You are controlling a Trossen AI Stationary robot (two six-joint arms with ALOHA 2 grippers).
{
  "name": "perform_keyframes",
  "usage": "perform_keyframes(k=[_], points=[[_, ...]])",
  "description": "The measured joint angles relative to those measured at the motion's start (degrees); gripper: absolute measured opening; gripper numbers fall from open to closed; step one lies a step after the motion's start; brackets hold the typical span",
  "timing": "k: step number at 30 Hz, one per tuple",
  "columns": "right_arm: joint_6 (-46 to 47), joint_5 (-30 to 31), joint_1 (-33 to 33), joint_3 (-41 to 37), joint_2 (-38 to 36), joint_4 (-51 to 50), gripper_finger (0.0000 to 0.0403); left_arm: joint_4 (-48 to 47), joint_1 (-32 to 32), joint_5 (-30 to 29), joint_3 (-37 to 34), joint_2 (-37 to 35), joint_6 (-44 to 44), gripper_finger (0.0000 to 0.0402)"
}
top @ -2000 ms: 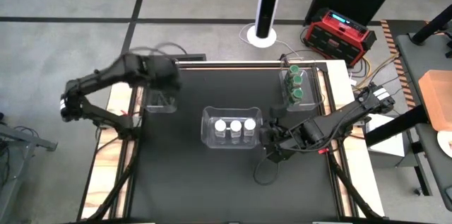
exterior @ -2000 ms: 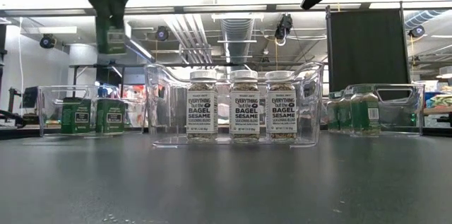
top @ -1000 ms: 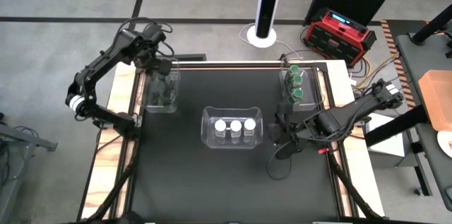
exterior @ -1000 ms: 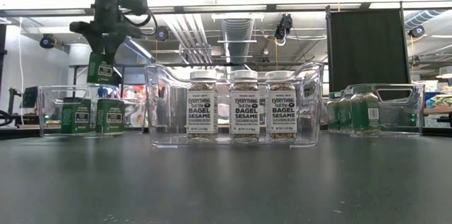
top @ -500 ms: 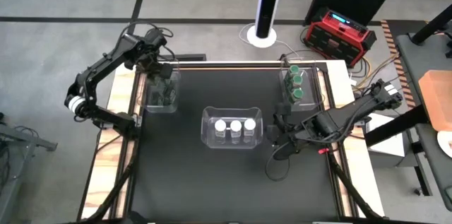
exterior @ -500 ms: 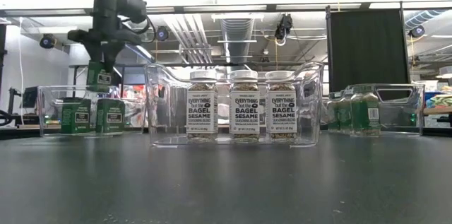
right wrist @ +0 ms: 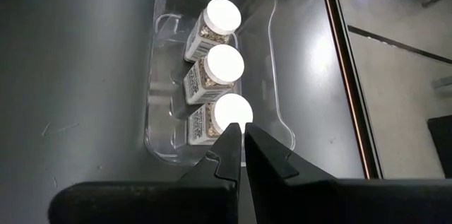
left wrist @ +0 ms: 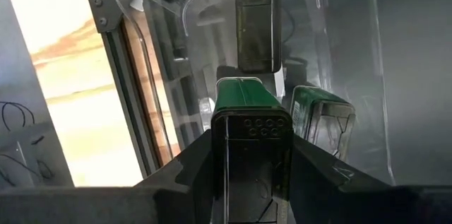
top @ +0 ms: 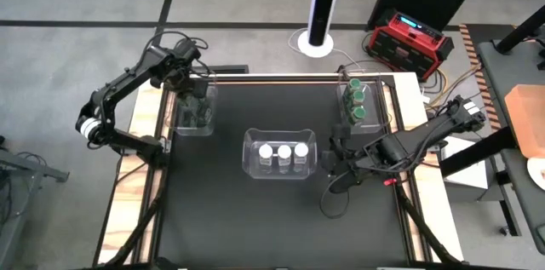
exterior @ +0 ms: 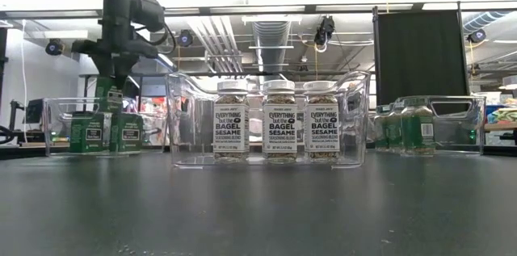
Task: Sort spices by type
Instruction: Put the black seasoning can into the top left transparent bin
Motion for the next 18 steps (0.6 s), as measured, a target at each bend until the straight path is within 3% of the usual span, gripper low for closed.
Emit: perform_keyframes(k=[18], points=[[-0.09,0.0,0.0,-0.51,0.0,0.0,0.0013,0.44,-0.5,-0.05,-0.68,-0.09,-1.25,0.0119]])
